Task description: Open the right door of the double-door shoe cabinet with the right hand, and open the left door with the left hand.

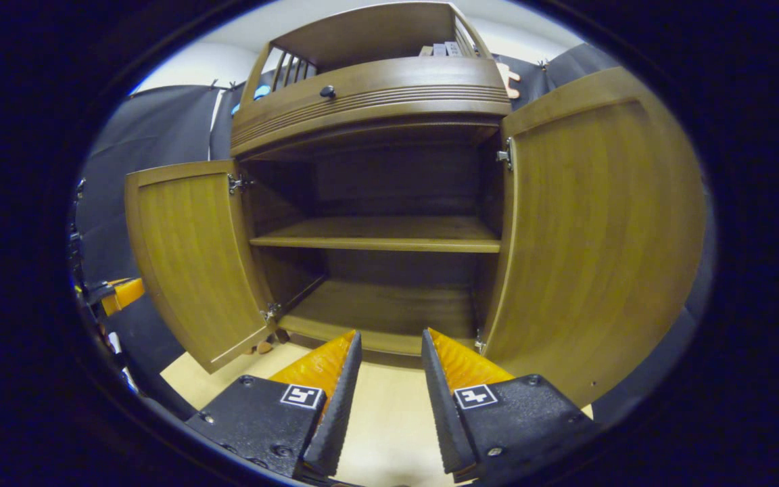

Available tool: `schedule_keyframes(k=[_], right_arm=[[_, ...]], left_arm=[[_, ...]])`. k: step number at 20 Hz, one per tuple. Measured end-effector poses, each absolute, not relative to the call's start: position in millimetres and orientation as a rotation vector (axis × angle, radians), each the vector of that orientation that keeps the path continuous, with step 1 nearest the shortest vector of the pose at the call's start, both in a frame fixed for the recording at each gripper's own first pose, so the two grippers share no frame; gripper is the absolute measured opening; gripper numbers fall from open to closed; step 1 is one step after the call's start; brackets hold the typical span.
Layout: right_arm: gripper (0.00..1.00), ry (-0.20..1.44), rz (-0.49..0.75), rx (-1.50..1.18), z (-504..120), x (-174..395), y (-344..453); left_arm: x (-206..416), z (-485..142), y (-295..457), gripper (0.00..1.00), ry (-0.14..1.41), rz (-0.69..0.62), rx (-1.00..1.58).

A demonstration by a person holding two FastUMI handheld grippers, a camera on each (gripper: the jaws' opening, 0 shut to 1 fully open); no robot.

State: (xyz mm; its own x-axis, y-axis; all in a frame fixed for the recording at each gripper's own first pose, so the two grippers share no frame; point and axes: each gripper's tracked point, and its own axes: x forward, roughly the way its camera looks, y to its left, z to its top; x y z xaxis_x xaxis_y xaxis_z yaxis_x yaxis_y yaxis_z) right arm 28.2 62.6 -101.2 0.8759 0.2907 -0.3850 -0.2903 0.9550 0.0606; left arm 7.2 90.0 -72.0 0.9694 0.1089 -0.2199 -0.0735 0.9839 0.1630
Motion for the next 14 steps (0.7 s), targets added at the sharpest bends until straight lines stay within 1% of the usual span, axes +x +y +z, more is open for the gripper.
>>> schedule_keyframes(k=[1, 2, 3, 4, 5, 6, 7, 8, 9, 10, 11, 12, 13, 14], right_arm=[[0.58, 0.395, 0.298, 0.002, -99.9, 26.6, 60.9], [0.58, 0.389, 0.293, 0.003, -98.1, 24.9, 58.9], [0.58, 0.385, 0.29, 0.006, -96.7, 24.1, 57.3], [0.58, 0.387, 0.292, 0.009, -96.0, 22.1, 56.9], [0.6, 0.382, 0.291, 0.015, -94.5, 21.3, 56.0], [0.6, 0.372, 0.29, 0.021, -90.6, 21.2, 55.0], [0.58, 0.361, 0.287, 0.025, -87.5, 21.1, 53.7], [0.58, 0.349, 0.28, 0.027, -84.1, 20.8, 50.7], [0.6, 0.338, 0.274, 0.029, -82.0, 20.0, 48.5], [0.58, 0.331, 0.271, 0.03, -80.8, 19.9, 47.4], [0.59, 0.331, 0.269, 0.032, -81.9, 19.1, 45.6], [0.59, 0.331, 0.267, 0.037, -82.1, 19.2, 44.2], [0.59, 0.329, 0.267, 0.042, -80.7, 19.6, 43.5], [0.59, 0.324, 0.269, 0.044, -78.6, 19.7, 43.2]], left_arm=[[9.2, -72.2, 75.7, 0.35, 0.225, 0.067, 0.154], [11.5, -72.1, 63.0, 0.27, 0.222, 0.046, 0.15], [14.4, -74.1, 50.1, 0.47, 0.225, 0.022, 0.141], [16.5, -75.0, 37.7, 0.39, 0.225, -0.001, 0.134], [15.5, -73.1, 28.9, 0.43, 0.224, -0.015, 0.131], [15.5, -72.5, 20.2, 0.52, 0.224, -0.033, 0.125], [16.0, -69.9, 14.0, 0.51, 0.218, -0.04, 0.12], [17.4, -67.9, 6.8, 0.61, 0.212, -0.057, 0.11], [17.6, -68.5, -3.6, 0.53, 0.213, -0.08, 0.099], [18.5, -70.3, -12.5, 0.62, 0.224, -0.103, 0.092], [19.7, -70.9, -18.9, 0.7, 0.23, -0.117, 0.089], [20.3, -69.9, -23.7, 0.82, 0.228, -0.122, 0.088], [20.2, -69.7, -28.8, 0.76, 0.228, -0.131, 0.087], [20.6, -69.5, -32.2, 0.77, 0.227, -0.137, 0.086]])
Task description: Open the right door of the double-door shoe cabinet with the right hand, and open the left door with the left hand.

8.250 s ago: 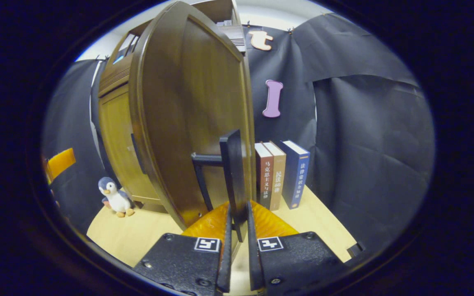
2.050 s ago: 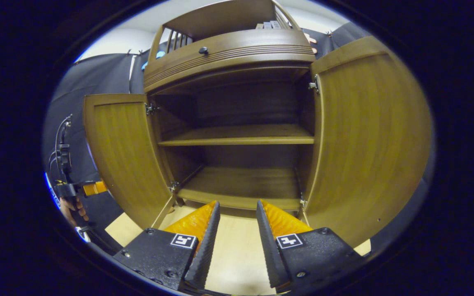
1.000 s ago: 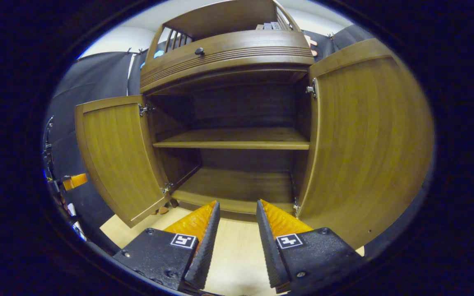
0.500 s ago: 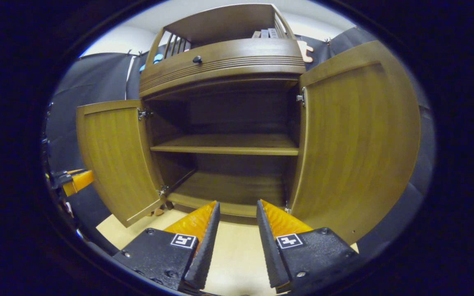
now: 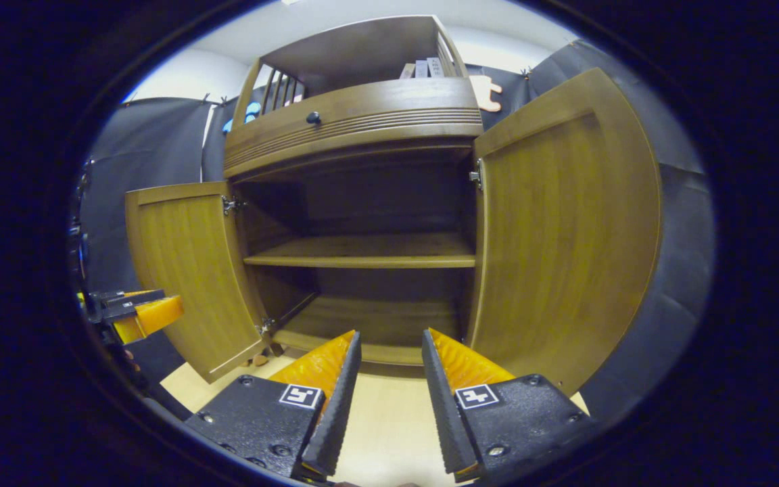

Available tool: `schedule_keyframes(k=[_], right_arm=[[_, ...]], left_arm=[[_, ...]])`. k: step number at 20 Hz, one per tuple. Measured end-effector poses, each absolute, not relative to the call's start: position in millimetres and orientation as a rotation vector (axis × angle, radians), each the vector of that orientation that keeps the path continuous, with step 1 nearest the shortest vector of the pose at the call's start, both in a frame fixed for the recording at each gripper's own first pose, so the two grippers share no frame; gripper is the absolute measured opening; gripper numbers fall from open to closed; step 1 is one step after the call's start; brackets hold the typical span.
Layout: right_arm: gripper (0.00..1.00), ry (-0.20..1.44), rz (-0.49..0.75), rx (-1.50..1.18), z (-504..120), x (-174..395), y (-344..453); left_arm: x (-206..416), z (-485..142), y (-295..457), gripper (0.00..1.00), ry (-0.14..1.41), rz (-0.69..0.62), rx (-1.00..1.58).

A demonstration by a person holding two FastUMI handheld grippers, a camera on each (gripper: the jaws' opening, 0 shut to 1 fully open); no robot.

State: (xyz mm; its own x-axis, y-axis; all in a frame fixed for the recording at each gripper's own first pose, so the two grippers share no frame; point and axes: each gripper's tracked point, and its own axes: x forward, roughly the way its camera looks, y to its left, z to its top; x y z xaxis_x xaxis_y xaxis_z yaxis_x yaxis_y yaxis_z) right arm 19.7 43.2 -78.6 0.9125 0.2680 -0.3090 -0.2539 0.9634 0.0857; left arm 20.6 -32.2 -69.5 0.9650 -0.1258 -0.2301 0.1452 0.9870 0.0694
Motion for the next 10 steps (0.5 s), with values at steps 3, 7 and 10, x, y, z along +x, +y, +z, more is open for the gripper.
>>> schedule_keyframes(k=[3, 7, 10], right_arm=[[0.59, 0.321, 0.258, 0.044, -77.3, 17.6, 37.7], [0.57, 0.321, 0.248, 0.053, -76.2, 16.2, 30.3], [0.59, 0.286, 0.253, 0.065, -66.6, 16.4, 31.6]], left_arm=[[17.2, -66.2, -38.8, 0.87, 0.218, -0.144, 0.102], [13.6, -60.7, -34.1, 0.88, 0.205, -0.116, 0.086], [11.6, -58.6, -27.3, 0.9, 0.197, -0.094, 0.066]])
